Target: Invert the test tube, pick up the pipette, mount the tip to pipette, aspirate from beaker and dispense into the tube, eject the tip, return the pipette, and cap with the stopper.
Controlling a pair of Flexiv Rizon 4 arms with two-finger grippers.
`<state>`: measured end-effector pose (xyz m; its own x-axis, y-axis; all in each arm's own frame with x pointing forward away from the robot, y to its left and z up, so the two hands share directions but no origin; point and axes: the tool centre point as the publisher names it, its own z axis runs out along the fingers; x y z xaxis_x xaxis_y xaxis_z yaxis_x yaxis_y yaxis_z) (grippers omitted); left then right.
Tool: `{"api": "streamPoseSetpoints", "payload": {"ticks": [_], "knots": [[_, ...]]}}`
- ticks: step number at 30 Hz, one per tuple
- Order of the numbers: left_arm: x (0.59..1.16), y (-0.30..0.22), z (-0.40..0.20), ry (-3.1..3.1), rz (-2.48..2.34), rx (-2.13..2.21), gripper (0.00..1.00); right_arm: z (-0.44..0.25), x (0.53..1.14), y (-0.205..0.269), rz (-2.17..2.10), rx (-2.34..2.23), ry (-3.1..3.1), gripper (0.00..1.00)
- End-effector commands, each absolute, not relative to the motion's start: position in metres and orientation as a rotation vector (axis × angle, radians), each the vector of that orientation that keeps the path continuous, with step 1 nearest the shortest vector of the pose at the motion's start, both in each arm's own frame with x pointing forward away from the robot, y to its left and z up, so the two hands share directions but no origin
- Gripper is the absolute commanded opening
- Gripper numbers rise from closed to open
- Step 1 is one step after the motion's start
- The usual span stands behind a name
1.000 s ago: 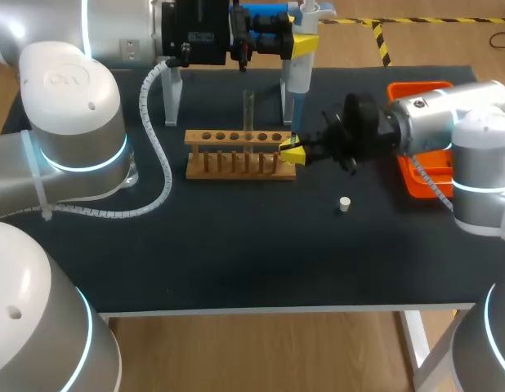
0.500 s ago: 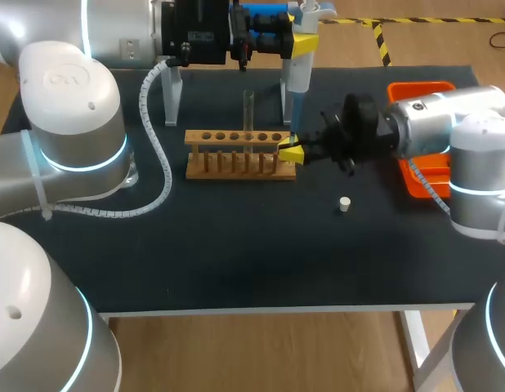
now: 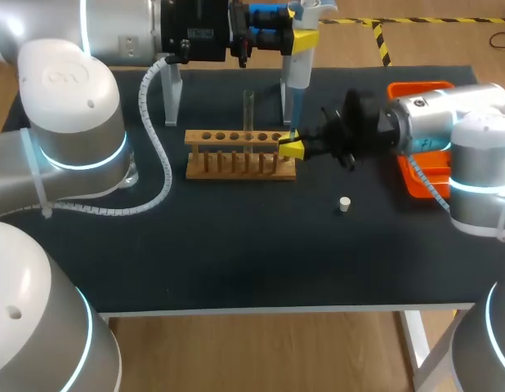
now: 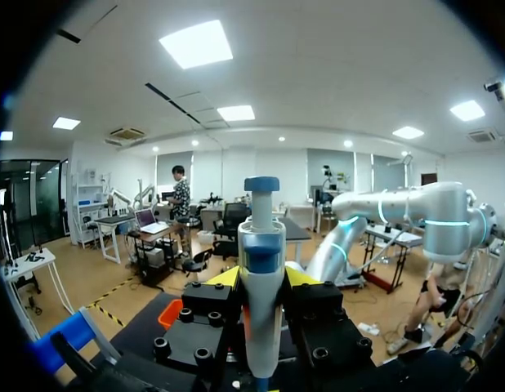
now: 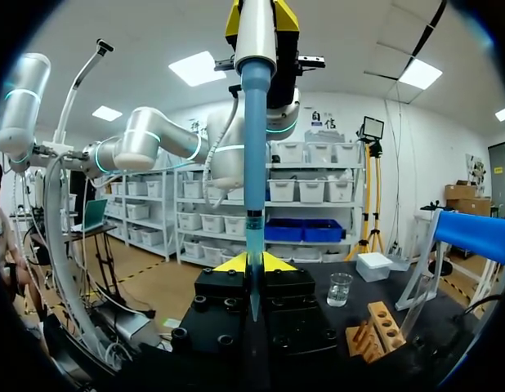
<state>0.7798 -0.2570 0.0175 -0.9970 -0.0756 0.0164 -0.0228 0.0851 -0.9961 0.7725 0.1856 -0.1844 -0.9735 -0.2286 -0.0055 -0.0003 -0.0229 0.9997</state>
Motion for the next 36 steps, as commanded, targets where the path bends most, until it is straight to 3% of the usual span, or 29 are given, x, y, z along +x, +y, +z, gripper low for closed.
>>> {"api": "streamPoseSetpoints", "payload": {"ticks": [1,13,14,15,16,36], "knots": [[0.779,-0.257,0.012,2.292,-2.091,-0.105,0.00,-0.166,0.774,0.182,-2.130,0.252,-2.078,0.00],[0.779,-0.257,0.012,2.292,-2.091,-0.105,0.00,-0.152,0.775,0.180,-2.146,0.274,-2.081,0.00],[0.779,-0.257,0.012,2.292,-2.091,-0.105,0.00,-0.155,0.774,0.180,-2.137,0.269,-2.090,0.32],[0.779,-0.257,0.012,2.292,-2.091,-0.105,0.00,-0.159,0.773,0.180,-2.133,0.265,-2.097,0.76],[0.779,-0.257,0.012,2.292,-2.091,-0.105,0.00,-0.163,0.771,0.179,-2.118,0.264,-2.102,1.00],[0.779,-0.257,0.012,2.292,-2.091,-0.105,0.00,-0.212,0.731,0.084,-2.028,0.250,-2.264,1.00]]}}
